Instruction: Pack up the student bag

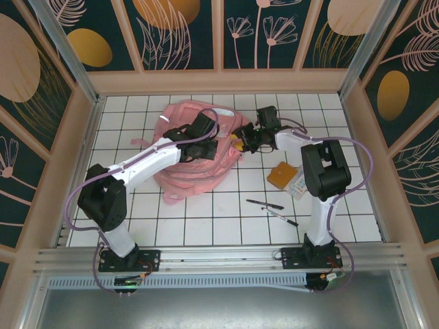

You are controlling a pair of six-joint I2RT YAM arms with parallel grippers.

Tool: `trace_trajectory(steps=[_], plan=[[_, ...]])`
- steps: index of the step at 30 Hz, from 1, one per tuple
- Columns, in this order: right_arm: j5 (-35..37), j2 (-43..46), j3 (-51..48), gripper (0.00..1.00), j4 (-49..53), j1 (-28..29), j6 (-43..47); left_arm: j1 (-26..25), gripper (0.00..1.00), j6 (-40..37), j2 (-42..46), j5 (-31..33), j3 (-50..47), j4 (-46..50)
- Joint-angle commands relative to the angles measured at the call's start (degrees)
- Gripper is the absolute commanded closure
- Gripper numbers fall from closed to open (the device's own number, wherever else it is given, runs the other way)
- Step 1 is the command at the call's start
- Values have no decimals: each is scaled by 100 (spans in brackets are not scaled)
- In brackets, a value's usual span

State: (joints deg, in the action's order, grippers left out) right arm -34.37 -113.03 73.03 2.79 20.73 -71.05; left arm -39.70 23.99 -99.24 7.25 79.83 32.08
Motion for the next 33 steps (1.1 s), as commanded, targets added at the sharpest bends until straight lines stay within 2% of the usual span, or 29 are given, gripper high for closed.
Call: trace_trajectory(steps=[1,4,9,10,12,15,19,23,28,33], plan=[[167,22,-257,62,-244,112,-660,-15,100,134,194,-281,164,-456],[249,97,-404,63,-494,137,-836,-13,100,163,208,-304,157,-510],[-26,261,-545,63,-750,134,-951,12,100,219,214,-109,125,-456],[-50,299,-553,65,-734,135,-882,31,100,229,212,-55,120,-423],[-379,309,-524,77,-827,124,-570,92,100,229,230,5,90,-389],[-769,457,-306,79,-380,129,971,185,100,175,278,-119,49,-401],[-83,1240,-481,65,454,172,3425,199,100,-185,381,-231,132,-239],[846,1404,-220,61,1390,115,5270,206,100,-513,475,-170,168,-147],[1176,1449,-430,56,1040,34,7678,209,100,-693,439,-483,229,-128],[933,1411,-704,56,455,107,10159,209,100,-788,302,-824,338,-42]])
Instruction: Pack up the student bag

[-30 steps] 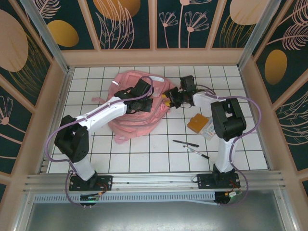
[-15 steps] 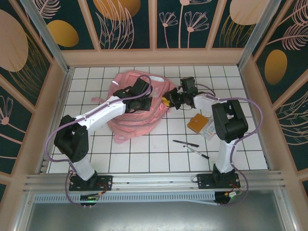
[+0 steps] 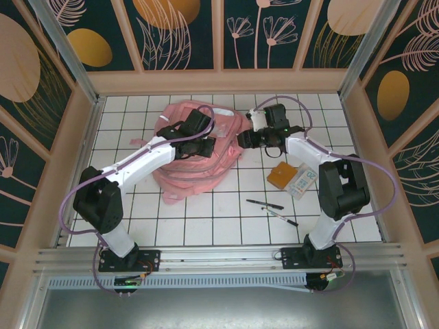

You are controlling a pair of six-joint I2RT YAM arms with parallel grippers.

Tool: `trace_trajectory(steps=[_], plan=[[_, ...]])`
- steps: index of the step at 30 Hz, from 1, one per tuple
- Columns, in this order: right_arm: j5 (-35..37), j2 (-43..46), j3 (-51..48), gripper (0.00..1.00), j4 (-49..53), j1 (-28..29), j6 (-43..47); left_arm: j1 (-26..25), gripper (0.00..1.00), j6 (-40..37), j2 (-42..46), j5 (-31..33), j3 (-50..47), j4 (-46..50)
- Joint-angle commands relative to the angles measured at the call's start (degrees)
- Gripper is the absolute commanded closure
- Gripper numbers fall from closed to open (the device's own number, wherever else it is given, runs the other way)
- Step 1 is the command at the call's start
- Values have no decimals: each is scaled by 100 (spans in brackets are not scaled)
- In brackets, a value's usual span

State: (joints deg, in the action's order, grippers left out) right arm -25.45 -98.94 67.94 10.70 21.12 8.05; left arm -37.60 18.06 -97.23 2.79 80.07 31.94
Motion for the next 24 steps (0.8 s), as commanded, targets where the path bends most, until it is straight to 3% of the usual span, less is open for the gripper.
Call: trace_trajectory(steps=[1,7,12,15,16,19,24], plan=[[100,-11,-293,56,-492,68,2737,-1,100,-213,71,-432,350,-8],[-277,-192,-729,64,-1098,-47,5679,-1,100,-228,30,-594,314,-25],[-427,-541,-562,65,-1524,-45,6216,-1,99,-113,-33,-877,249,-78],[-555,-733,-444,67,-1622,10,6270,-1,57,33,-244,-936,199,-5],[-564,-778,-415,67,-1635,34,6295,-1,51,121,-282,-903,152,-2],[-658,-925,-380,68,-1654,48,6305,-8,44,415,-402,-755,-22,-65],[-423,-1092,-461,65,-2115,73,5994,-17,40,909,-564,-133,-252,-23]])
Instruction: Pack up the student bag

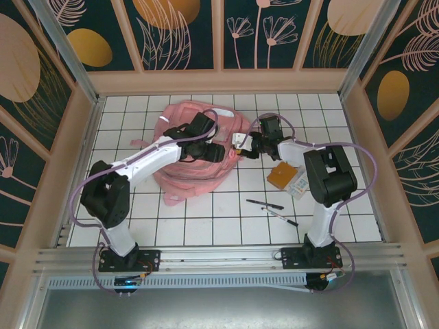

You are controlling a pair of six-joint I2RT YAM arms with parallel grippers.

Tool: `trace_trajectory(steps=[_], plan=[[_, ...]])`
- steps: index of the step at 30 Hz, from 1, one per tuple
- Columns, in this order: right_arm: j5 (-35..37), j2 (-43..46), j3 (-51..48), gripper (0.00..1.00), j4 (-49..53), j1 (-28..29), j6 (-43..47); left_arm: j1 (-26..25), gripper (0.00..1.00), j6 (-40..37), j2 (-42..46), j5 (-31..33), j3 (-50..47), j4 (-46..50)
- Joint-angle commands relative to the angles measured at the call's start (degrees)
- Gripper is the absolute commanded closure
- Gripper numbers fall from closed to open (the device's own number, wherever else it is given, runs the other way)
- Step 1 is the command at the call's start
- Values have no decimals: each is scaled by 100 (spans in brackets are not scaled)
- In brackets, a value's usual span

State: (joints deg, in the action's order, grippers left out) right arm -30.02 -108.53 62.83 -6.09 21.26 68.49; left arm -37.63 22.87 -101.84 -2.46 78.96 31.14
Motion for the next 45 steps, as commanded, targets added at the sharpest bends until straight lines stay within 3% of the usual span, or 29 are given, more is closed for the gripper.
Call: trace_trajectory(steps=[1,8,11,16,18,21,22,26,30,39,43,45], plan=[[69,-163,46,64,-491,56,-115,-12,39,526,-130,571,-188,69],[217,-359,79,65,-624,197,-222,-13,37,976,-502,719,-600,-518],[289,-423,76,73,-614,266,-175,-30,37,1066,-507,317,-967,-1235],[417,-409,-77,87,-827,277,-177,-23,37,903,-779,647,-1050,-1181],[405,-338,-165,94,-901,279,-125,-25,42,866,-894,873,-1048,-1035],[154,-165,-250,99,-690,258,147,-25,58,903,-883,1104,-1040,-893],[70,-116,-237,100,-539,256,245,-24,59,926,-836,1148,-1040,-890],[-370,167,-20,100,397,219,644,79,59,1079,-635,1251,-1041,-972],[-597,256,431,100,1405,219,762,346,61,1343,-621,793,-1127,-1224],[-993,183,1009,100,3110,341,152,458,61,1578,-688,382,-1149,-1582],[-719,382,741,100,2597,312,-470,483,62,1630,-704,248,-1155,-1676],[-698,629,405,84,1779,88,-985,489,64,1594,-674,151,-1155,-1711]])
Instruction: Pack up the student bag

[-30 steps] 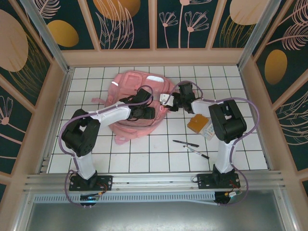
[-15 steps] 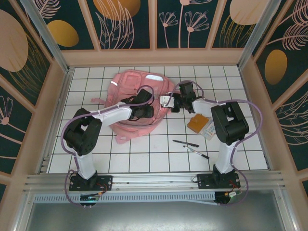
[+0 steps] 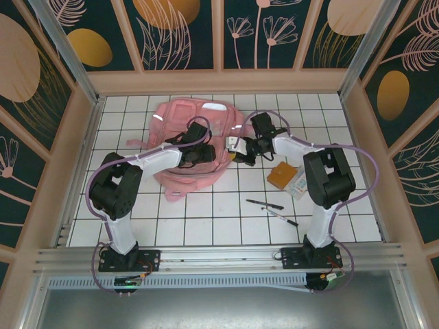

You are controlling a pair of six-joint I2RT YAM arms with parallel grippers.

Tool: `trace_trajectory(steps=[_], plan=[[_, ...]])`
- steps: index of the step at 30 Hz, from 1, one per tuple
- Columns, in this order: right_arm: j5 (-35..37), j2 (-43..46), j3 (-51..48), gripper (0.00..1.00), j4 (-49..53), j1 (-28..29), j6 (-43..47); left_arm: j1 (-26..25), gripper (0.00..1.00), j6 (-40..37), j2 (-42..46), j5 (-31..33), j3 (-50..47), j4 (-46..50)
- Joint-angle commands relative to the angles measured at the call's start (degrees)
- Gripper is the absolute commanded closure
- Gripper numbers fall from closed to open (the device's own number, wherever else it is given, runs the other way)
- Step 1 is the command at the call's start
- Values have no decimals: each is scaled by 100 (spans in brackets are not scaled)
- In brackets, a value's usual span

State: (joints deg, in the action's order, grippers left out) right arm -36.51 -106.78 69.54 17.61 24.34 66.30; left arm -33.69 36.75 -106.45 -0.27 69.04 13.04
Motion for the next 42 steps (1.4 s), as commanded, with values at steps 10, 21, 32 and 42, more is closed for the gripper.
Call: trace_trajectory(steps=[10,21,32,42], plan=[[-134,-441,595,55,-900,-637,-637,97,64,78,-83,-253,-224,95],[-301,-1143,1186,48,-231,-464,-551,100,64,34,-37,-252,-285,137],[115,-1406,1185,67,-97,-250,-514,111,65,58,-4,-248,-316,103],[127,-966,1300,100,55,-305,-424,128,65,135,33,-209,-458,32]])
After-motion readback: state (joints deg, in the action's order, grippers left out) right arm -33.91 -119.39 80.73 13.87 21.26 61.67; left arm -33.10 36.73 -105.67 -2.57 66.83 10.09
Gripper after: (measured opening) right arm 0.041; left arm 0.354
